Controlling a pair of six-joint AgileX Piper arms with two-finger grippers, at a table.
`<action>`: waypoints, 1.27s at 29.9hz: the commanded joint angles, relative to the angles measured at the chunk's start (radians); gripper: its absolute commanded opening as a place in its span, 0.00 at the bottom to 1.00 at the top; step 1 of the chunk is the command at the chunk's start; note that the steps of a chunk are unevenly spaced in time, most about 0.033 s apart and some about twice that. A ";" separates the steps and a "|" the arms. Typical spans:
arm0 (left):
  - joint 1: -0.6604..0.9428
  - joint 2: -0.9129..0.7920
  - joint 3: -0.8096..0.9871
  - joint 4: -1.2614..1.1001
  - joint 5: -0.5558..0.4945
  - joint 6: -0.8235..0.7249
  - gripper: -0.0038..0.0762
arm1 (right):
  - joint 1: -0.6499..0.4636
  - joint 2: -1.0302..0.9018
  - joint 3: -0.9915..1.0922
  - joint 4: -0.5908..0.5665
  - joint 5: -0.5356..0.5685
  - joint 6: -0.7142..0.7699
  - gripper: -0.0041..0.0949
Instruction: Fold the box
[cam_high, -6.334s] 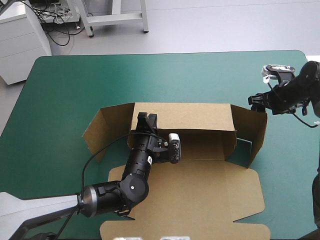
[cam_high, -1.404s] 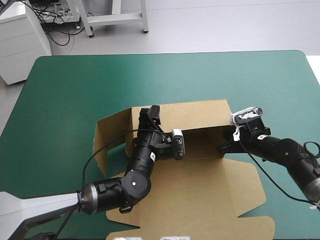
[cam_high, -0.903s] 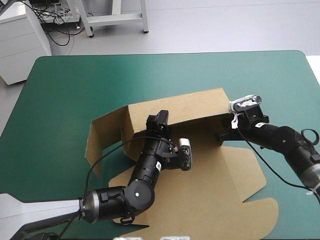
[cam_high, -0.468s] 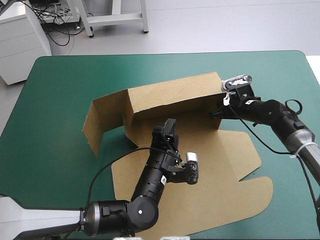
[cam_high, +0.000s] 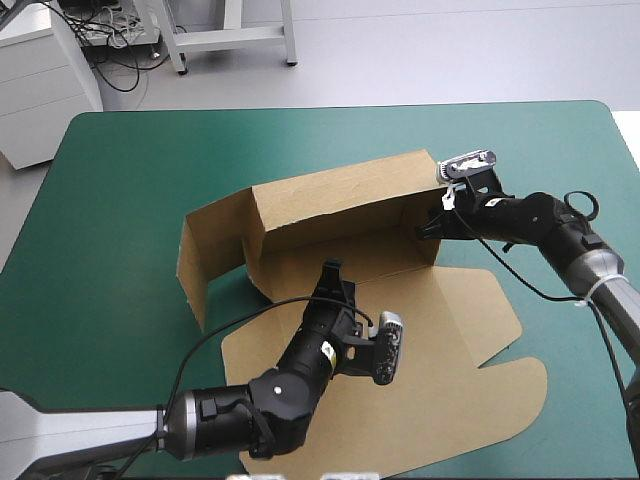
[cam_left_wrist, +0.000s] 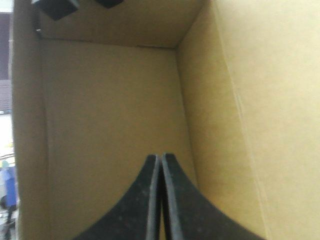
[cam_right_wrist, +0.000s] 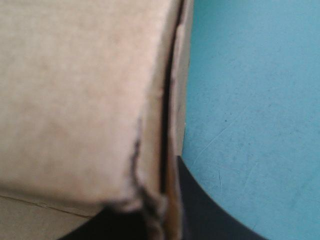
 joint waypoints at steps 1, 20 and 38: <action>0.064 -0.055 -0.135 -0.263 -0.052 0.231 0.03 | -0.002 -0.037 -0.037 0.033 -0.009 0.009 0.02; 0.849 -0.057 -0.679 -1.484 0.248 0.934 0.02 | -0.002 -0.037 -0.037 0.014 0.012 0.009 0.02; 1.858 -0.053 -0.329 -2.231 0.249 0.876 0.01 | -0.002 -0.037 -0.037 0.010 -0.011 0.020 0.02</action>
